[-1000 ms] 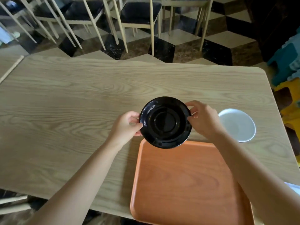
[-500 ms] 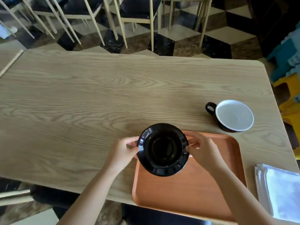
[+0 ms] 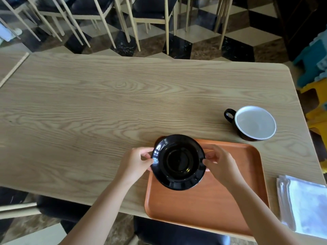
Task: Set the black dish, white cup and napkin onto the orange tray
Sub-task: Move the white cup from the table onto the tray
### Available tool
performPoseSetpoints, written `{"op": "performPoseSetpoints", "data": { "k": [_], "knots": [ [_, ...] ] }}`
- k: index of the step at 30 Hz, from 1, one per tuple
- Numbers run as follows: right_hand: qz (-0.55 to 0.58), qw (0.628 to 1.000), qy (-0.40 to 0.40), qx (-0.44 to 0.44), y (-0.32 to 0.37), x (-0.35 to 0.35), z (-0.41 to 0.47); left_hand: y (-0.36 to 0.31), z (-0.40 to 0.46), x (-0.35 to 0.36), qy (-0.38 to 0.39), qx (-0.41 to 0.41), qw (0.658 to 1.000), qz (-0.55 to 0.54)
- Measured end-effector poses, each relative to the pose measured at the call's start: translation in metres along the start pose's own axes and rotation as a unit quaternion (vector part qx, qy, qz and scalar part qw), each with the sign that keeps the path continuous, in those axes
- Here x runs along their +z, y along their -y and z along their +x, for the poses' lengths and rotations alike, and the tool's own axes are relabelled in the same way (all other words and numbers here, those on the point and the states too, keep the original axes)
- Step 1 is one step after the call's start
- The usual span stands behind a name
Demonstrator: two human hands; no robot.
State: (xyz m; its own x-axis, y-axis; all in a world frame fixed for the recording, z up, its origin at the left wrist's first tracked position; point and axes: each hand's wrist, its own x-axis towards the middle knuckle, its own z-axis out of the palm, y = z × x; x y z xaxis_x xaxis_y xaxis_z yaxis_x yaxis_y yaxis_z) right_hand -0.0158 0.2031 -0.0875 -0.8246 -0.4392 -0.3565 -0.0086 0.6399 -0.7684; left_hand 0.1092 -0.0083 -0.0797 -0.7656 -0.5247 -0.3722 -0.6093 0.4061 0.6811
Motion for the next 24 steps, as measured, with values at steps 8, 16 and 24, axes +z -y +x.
{"op": "performPoseSetpoints", "data": {
  "k": [8, 16, 24],
  "knots": [
    [-0.068, 0.996, 0.042, -0.039, 0.009, -0.025, 0.002, -0.018, 0.002, -0.01, 0.004, 0.001, 0.993, 0.118],
    [-0.244, 0.945, -0.127, -0.178, -0.001, -0.101, 0.002, -0.108, 0.02, 0.033, -0.05, 0.297, 0.931, 0.209],
    [-0.335, 0.917, -0.13, -0.176, -0.055, -0.129, 0.024, -0.155, 0.072, 0.109, 0.026, 0.425, 0.825, 0.373]
  ]
}}
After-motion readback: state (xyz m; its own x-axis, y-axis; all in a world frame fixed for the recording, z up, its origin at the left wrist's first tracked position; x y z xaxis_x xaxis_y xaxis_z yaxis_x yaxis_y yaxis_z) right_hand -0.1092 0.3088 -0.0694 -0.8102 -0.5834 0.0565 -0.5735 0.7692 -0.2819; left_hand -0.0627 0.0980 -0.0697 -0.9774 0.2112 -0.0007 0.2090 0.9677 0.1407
